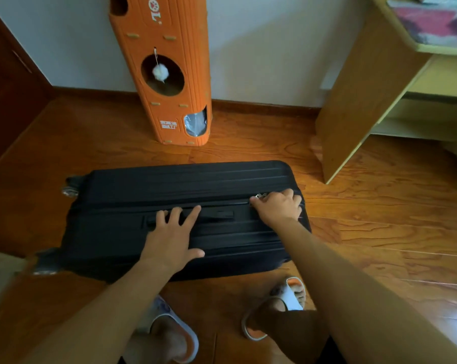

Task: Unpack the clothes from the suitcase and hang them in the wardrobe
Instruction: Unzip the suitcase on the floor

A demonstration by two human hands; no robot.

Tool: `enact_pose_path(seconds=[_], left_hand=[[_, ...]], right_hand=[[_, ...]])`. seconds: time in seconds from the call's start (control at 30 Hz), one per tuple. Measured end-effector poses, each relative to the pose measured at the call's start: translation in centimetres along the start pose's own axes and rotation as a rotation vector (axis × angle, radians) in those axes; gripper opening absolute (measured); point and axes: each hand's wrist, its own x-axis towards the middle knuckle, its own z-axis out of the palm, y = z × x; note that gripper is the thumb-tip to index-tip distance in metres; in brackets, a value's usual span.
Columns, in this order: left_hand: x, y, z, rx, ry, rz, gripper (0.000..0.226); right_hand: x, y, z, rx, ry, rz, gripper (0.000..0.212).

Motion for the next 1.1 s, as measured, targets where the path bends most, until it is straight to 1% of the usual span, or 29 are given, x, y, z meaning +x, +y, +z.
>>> enact_pose_path(seconds=[0.03,0.07,0.1,0.17,0.23,0.33,0.37,0.4,0.43,0.53,0.57,0.63,0.7,0.73,0.8,0.87,0.9,0.97,1.0,1.1], left_hand=[[0.0,-0.1,0.2,0.014,0.007,0.008,0.11],[0.0,-0.2,0.4,0.022,0.013,0.013,0.11],[0.1,-0.3,0.5,0.028,0.017,0.016,0.11],[0.3,-0.3,0.5,0.036,0.029,0.016,0.109],[0.4,-0.3,0.5,0.022,0.044,0.015,0.109],[0.2,-0.4,0.9,0.004,0.07,0.022,0.11],[0.0,-0.4,1.1,0.001,0.078,0.026,0.11],[-0.2,-0.4,1.3,0.002,0.088,0.031,0.109],[-0.4,-0.5,1.4,0.004,0.098,0.037,0.109],[-0.7,-0.4,1.4,0.009,0.118,0.048,0.108],[-0.7,-0.4,1.4,0.004,0.12,0.045,0.108],[-0.6,-0.3,1.3,-0.014,0.116,0.038,0.108],[-0.5,-0.3,1.2,-0.021,0.114,0.037,0.108],[-0.5,-0.2,1.2,-0.02,0.118,0.037,0.108],[-0.6,-0.2,1.3,-0.013,0.127,0.035,0.108],[-0.8,-0.2,1.6,-0.005,0.139,0.038,0.109],[-0.8,-0.2,1.7,-0.008,0.144,0.037,0.109],[-0.8,-0.3,1.9,-0.031,0.15,0.033,0.11],[-0.8,-0.3,1.9,-0.034,0.145,0.032,0.111],[-0.7,-0.1,1.5,-0.02,0.131,0.029,0.11]], right_hand=[[-0.3,-1.2,0.6,-0.007,0.025,0.048,0.073],[-0.5,-2.3,1.3,-0.026,0.048,0.083,0.075],[-0.6,-3.2,2.0,-0.037,0.07,0.106,0.072],[-0.4,-4.3,2.5,-0.01,0.085,0.165,0.053],[-0.3,-4.3,1.9,0.037,0.082,0.169,0.038],[-0.5,-3.0,-0.2,0.017,0.121,-0.019,0.016],[-0.4,-2.4,-0.8,0.0,0.126,-0.09,0.01],[-0.3,-1.9,-1.4,-0.022,0.124,-0.149,0.01],[0.0,-1.6,-2.0,-0.009,0.108,-0.167,0.012],[2.0,-1.6,-3.5,0.191,0.052,-0.037,0.019],[2.8,-1.5,-3.7,0.246,0.011,-0.026,0.02],[4.1,-1.0,-3.8,0.366,-0.114,-0.062,0.02],[4.6,-0.2,-4.2,0.547,-0.234,-0.114,0.02],[4.8,0.5,-4.4,0.573,-0.251,-0.139,0.02],[4.7,1.8,-4.8,0.504,-0.232,-0.168,0.025],[5.1,2.5,-4.7,0.402,-0.175,-0.19,0.026],[5.2,2.4,-4.4,0.305,-0.143,-0.23,0.028],[5.3,1.9,-3.4,0.019,-0.073,-0.358,0.035],[5.2,1.5,-2.8,-0.068,-0.056,-0.422,0.033],[5.1,0.6,-2.1,-0.081,-0.03,-0.534,0.015]])
